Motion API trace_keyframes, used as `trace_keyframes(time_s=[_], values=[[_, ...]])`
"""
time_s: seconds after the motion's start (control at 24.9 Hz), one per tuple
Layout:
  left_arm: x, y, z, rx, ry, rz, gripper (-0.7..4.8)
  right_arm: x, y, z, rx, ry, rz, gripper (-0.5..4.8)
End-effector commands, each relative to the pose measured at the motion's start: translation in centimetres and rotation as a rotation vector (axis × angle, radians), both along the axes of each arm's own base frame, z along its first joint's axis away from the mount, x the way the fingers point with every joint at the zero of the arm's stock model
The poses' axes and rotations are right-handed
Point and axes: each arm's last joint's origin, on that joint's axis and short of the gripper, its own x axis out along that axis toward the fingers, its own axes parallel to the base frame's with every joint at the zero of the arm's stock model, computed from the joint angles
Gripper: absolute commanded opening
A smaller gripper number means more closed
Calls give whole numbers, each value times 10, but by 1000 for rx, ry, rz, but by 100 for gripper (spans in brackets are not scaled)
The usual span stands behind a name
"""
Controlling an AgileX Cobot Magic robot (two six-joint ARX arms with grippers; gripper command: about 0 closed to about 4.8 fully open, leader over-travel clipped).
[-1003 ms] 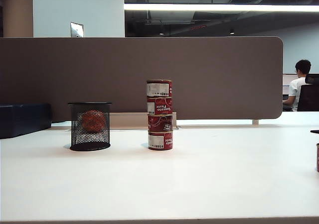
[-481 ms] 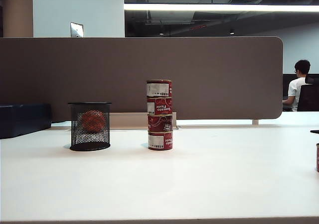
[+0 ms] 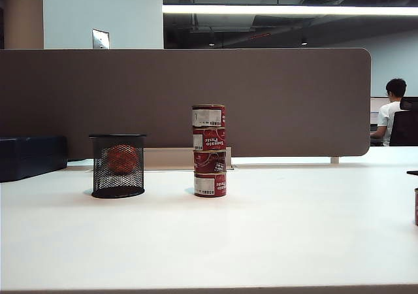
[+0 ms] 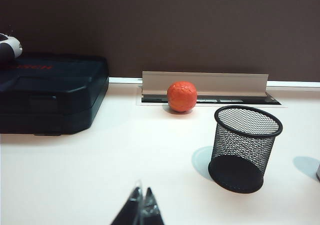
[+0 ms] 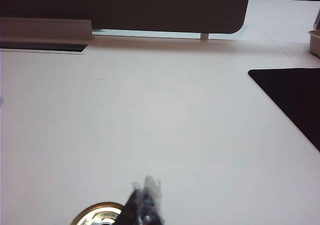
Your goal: Take a can of tomato sauce from the stacked ones and place it on the table.
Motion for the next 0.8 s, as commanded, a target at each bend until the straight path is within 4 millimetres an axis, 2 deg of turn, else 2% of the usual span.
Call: trace_keyframes(time_s=[0.04, 0.8], values=[[0, 0, 0, 4, 10, 3, -5, 0, 0, 3, -5, -25, 0, -6], [0, 0, -1, 4, 16, 1, -5, 0, 0, 2, 1, -23, -1, -6]])
